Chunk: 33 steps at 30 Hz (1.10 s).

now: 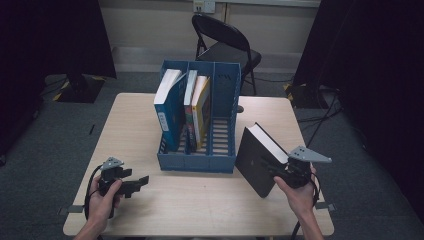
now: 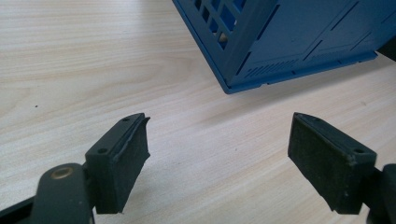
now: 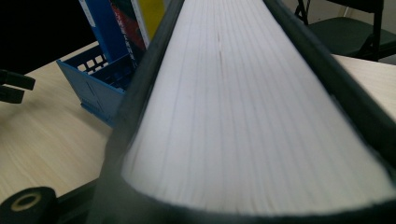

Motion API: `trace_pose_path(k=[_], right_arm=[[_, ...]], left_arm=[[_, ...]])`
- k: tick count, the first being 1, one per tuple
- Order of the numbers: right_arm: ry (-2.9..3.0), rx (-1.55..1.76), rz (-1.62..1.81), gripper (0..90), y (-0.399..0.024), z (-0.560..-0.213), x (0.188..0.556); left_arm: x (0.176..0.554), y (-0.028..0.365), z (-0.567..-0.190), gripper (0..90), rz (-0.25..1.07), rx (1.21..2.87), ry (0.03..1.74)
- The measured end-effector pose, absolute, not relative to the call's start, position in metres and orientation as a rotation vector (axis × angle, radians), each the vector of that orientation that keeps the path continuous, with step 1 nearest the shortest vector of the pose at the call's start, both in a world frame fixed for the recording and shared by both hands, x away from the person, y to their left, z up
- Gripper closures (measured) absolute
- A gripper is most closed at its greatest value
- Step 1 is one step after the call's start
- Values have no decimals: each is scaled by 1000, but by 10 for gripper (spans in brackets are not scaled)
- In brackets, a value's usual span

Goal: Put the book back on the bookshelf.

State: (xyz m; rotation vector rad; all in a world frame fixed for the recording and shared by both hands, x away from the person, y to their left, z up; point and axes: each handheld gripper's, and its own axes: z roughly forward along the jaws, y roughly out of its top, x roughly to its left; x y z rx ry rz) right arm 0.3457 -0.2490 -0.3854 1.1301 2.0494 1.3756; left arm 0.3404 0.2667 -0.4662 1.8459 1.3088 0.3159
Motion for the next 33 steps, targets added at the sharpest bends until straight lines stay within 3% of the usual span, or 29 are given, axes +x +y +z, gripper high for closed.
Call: trace_pose_path(k=[9, 33], right_arm=[[2056, 1153, 1333, 503, -249, -374, 346], [2154, 1192, 1192, 496, -244, -358, 346]], left_arm=[[340, 266, -466, 204, 314, 1850, 1308], [342, 267, -467, 206, 304, 1844, 1330]])
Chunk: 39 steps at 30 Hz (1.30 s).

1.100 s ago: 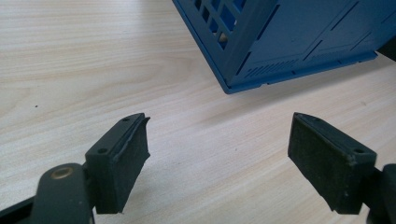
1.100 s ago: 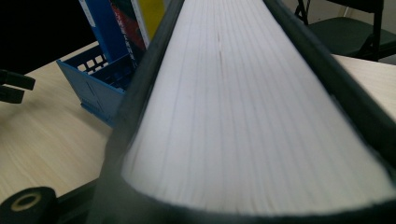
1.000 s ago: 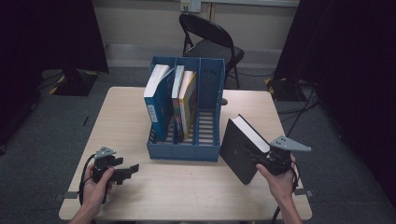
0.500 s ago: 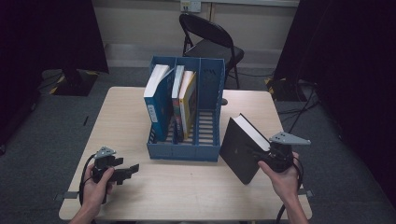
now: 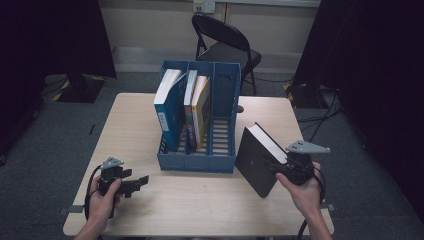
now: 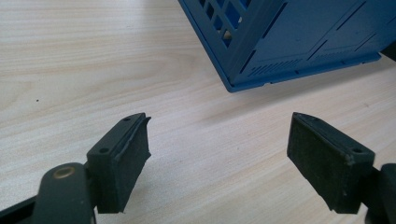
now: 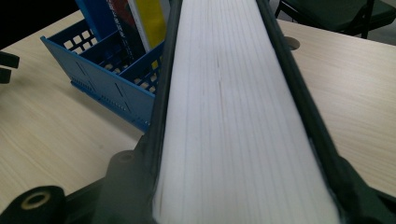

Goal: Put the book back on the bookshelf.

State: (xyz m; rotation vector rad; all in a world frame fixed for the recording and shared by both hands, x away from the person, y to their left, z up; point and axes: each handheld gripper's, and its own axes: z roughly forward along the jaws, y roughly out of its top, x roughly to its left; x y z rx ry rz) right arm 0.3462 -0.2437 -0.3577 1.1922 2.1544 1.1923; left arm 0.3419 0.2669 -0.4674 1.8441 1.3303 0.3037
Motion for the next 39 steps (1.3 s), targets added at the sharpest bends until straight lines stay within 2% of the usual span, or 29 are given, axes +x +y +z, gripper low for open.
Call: trace_pose_path(k=[19, 39], right_arm=[[2430, 1274, 862, 488, -216, -321, 389], [2568, 1328, 648, 457, -200, -319, 402]], left_arm=[[342, 266, -467, 207, 309, 1836, 1335], [343, 268, -467, 209, 312, 1832, 1354]])
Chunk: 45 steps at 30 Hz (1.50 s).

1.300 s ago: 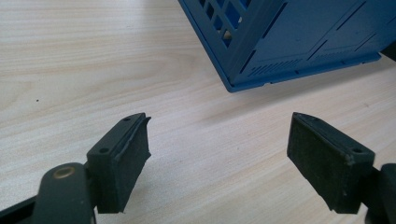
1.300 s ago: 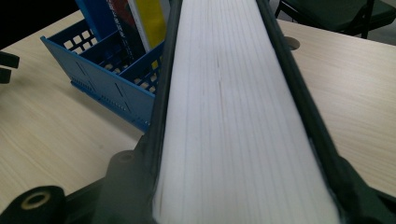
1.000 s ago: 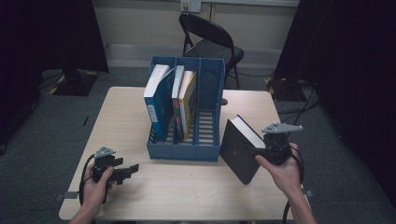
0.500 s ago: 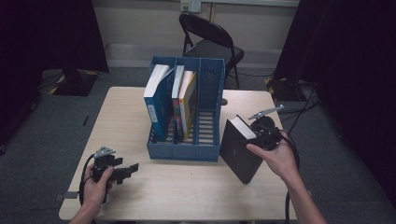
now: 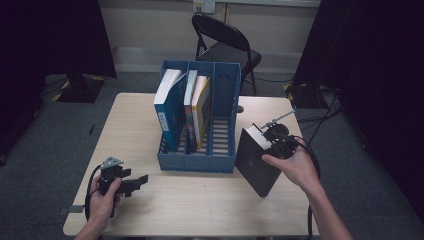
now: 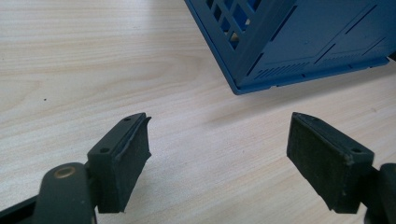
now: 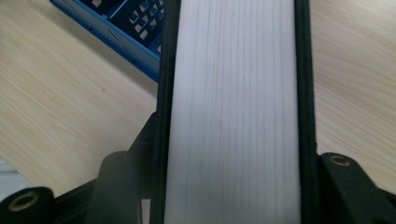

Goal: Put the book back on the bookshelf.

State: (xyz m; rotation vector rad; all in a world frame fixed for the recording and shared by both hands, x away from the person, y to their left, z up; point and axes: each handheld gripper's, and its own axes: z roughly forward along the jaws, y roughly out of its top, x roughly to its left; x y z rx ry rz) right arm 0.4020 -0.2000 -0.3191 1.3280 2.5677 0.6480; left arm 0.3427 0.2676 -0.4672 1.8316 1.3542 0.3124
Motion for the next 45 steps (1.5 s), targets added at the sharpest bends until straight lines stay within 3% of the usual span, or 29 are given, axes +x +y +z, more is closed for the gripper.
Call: trace_pose_path(k=[7, 13, 45], right_arm=[[2585, 1318, 631, 453, -198, -319, 402], [2567, 1335, 561, 527, -197, -318, 404], [2639, 1370, 380, 533, -185, -318, 415]], left_arm=[[343, 268, -467, 209, 312, 1831, 1354], [343, 269, -468, 209, 306, 1833, 1355], [345, 269, -470, 209, 293, 1835, 1372]])
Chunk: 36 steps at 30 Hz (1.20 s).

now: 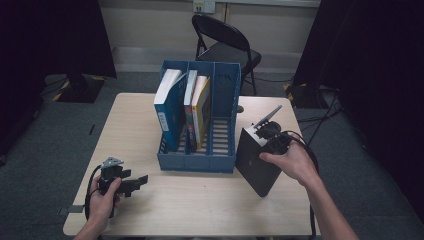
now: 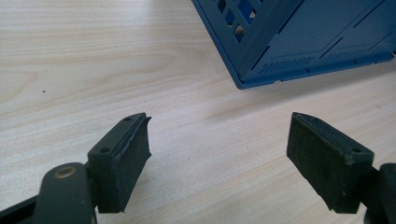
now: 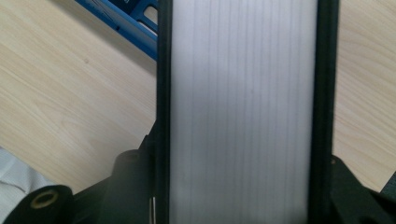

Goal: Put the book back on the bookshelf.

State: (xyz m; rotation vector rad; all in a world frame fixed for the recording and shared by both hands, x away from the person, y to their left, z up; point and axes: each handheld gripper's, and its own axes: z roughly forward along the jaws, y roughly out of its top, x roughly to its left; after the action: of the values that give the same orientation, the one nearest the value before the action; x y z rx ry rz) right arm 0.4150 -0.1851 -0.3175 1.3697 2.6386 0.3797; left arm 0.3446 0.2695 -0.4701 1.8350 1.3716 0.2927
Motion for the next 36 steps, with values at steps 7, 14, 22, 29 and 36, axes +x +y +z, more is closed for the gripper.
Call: trace_pose_path(k=[7, 14, 22, 29, 36], right_arm=[[2631, 1383, 404, 534, -191, -317, 414], [2585, 1402, 437, 535, -197, -310, 413], [2558, 1413, 503, 535, -206, -288, 410], [2519, 1394, 507, 535, -207, -265, 412], [2501, 1375, 538, 535, -205, -241, 413]], left_arm=[[345, 269, -470, 209, 292, 1840, 1371], [345, 269, -471, 209, 294, 1838, 1376], [345, 269, -471, 209, 294, 1840, 1376], [345, 268, -470, 210, 291, 1844, 1373], [345, 269, -471, 210, 295, 1836, 1375]])
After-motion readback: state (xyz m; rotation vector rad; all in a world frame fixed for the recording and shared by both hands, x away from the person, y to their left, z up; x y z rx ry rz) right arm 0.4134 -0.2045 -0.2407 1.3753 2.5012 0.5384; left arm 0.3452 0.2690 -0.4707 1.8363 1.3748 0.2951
